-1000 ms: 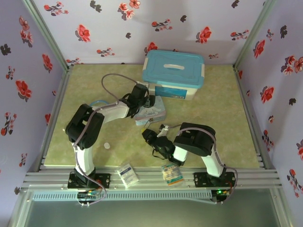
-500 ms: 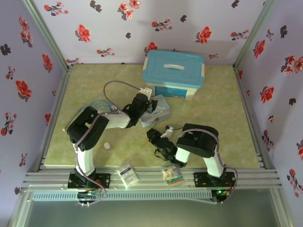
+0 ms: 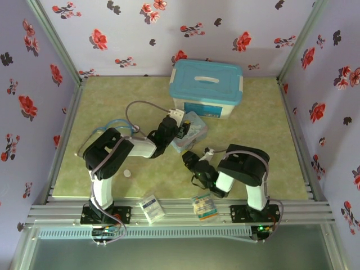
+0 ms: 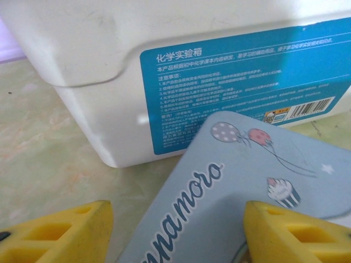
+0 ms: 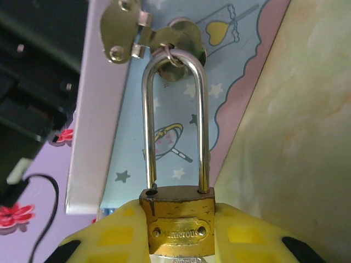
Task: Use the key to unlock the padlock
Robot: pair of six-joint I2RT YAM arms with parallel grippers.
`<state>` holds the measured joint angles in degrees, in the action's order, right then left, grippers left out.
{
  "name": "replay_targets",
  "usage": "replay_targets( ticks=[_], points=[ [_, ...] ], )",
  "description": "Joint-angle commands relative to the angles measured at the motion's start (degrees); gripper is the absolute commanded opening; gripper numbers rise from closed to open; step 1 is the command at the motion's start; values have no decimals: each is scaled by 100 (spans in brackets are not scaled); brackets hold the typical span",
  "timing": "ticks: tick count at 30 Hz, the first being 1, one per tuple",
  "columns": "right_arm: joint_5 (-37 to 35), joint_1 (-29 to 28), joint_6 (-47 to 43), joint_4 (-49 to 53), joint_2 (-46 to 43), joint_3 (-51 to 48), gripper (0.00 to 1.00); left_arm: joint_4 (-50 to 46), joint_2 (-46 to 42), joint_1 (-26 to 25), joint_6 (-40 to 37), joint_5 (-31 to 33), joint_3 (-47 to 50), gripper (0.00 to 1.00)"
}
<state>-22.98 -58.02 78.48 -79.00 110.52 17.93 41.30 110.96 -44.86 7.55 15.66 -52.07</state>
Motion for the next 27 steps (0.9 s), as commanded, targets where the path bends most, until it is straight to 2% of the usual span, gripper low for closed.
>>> replay_targets(
  ticks=[1,4,7,9,15,20,27],
  points=[
    [159,591,-81,-58,51,-120,0,-1769,664,-128,-136,-108,590,64],
    [127,580,-332,-48,-257,-282,0,-1678,749,-129,-129,-38,618,63],
    [-257,704,-96,-45,-465,-701,0,-1624,830,-128,-88,24,641,63],
    [232,1076,-81,-45,-343,-826,0,-1535,883,-120,-54,33,680,63],
    [715,1236,-404,-54,-168,-922,0,-1417,937,-122,-77,41,751,63],
    [563,1204,-798,-37,-748,-743,0,-1266,858,-96,-120,40,873,62],
    [-41,1296,-940,235,-1087,-742,0,-1221,725,-23,-36,-5,961,62]
  ],
)
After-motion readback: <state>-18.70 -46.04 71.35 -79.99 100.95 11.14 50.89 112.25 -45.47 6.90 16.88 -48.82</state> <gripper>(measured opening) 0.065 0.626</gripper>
